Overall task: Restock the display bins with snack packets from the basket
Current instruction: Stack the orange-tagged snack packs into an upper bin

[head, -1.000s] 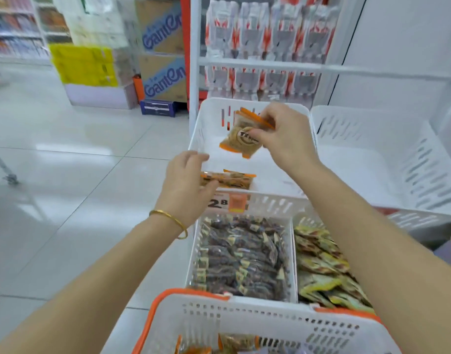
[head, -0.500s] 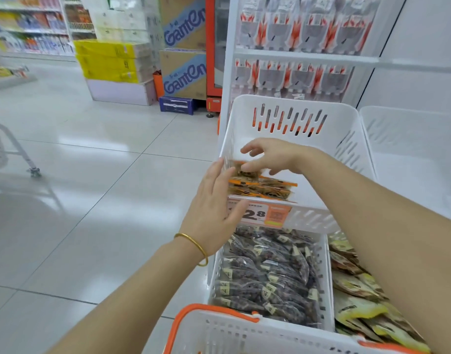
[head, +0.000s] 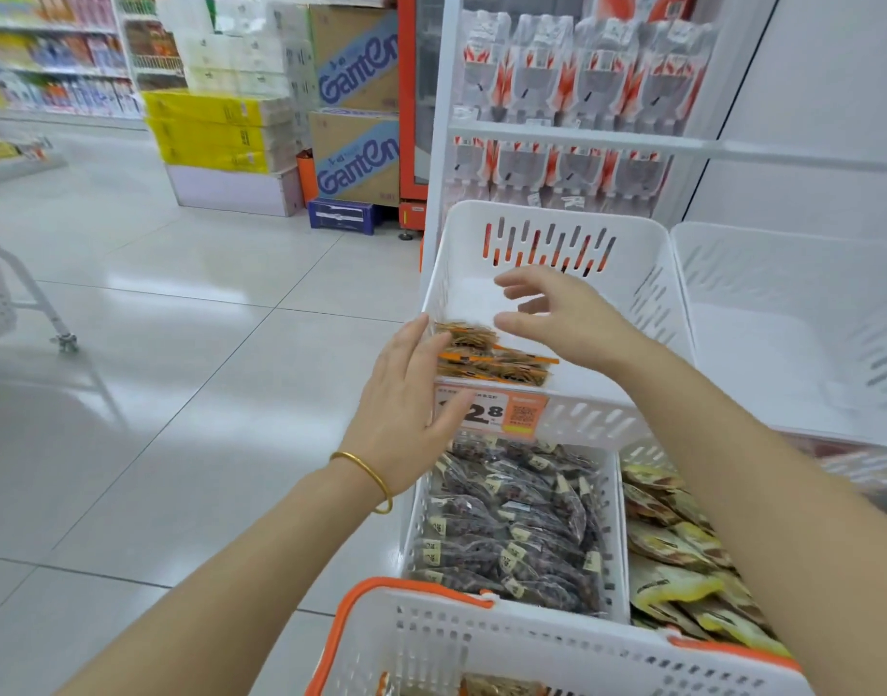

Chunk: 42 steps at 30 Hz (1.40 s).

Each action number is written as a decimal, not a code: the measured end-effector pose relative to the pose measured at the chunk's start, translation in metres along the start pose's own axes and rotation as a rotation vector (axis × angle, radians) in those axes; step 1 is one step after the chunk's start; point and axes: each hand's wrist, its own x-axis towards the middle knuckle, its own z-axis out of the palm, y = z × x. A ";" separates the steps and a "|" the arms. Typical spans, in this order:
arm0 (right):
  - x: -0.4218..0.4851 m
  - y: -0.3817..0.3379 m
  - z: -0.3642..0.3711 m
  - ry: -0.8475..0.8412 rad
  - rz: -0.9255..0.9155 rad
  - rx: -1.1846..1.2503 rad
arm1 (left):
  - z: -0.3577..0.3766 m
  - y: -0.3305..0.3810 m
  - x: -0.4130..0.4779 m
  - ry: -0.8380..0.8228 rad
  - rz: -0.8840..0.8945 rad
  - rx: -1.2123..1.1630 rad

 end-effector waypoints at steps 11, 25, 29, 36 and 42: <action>-0.284 0.071 0.074 -0.148 0.547 0.368 | 0.023 0.068 -0.161 -0.542 0.084 0.166; -0.377 0.164 0.184 -0.712 0.447 -0.457 | 0.078 0.083 -0.223 -0.809 0.014 0.218; -0.374 0.166 0.175 -0.689 0.487 -0.382 | 0.083 0.091 -0.221 -0.866 0.002 0.216; -0.382 0.161 0.170 -0.797 0.590 -0.424 | 0.090 0.099 -0.221 -0.909 0.002 0.197; -0.358 0.145 0.137 -0.747 0.466 -0.238 | 0.090 0.104 -0.220 -0.927 -0.004 0.157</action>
